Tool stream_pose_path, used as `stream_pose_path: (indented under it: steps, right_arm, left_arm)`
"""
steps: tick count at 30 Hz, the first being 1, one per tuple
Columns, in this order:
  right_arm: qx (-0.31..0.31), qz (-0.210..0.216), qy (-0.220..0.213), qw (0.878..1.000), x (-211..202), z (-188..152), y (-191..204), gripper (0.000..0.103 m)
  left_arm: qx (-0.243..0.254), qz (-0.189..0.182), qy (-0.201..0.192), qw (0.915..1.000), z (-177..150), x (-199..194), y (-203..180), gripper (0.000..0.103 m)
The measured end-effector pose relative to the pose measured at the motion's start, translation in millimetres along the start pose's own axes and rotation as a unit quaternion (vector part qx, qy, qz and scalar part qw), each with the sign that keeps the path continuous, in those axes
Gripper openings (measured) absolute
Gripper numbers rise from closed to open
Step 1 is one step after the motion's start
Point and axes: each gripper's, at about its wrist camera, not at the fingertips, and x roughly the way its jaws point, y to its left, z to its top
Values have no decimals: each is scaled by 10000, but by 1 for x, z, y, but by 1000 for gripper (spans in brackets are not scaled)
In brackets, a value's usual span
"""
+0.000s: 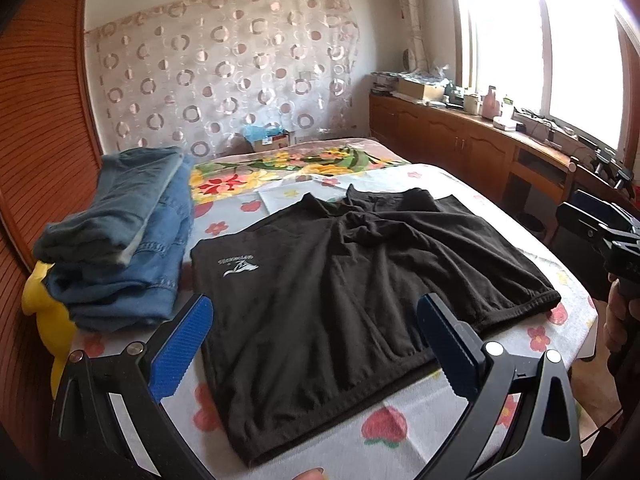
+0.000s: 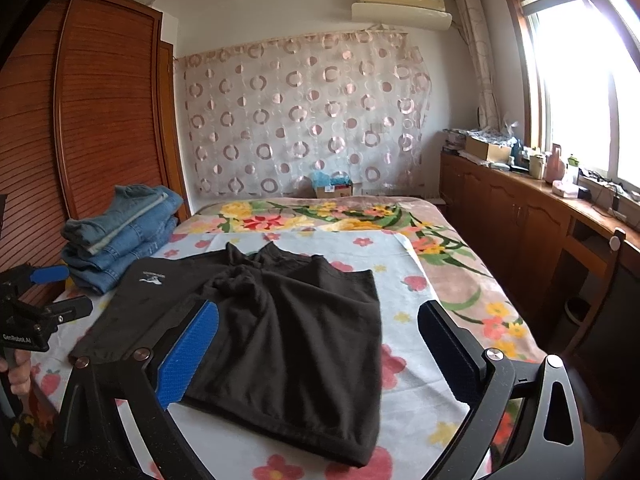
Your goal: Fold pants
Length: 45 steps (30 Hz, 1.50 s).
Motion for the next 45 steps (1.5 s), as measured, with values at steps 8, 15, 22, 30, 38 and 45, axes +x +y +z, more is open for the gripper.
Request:
stream_pose_path:
  steps: [8,15,22,30,38,45]
  right_arm:
    - [-26,74,298,9995,22,12,-15,86]
    - [-150,223,805,9964,58,29,-25,64]
    - [-58,458,1504,9876,107,43,-41,44]
    - [142,440,2170,9751,154,63,-67,28]
    - [314,645,2295,9707,153,79,-75,18]
    - [94,623,2048,9768,143,88,-83,2]
  left_arm:
    - [75,-335,154,9993,13,24,-5,102]
    - [-127,-631,270,9976,17,41,-3,102]
    - [-143,-607,377,9973,19,53,-3,102]
    - [-140,-691,614,9956,10,66,-4,102]
    - [-105,-837,868,9927,1,73,-10,102]
    - [-87,-831,1025,9912,-6,79,-9,102]
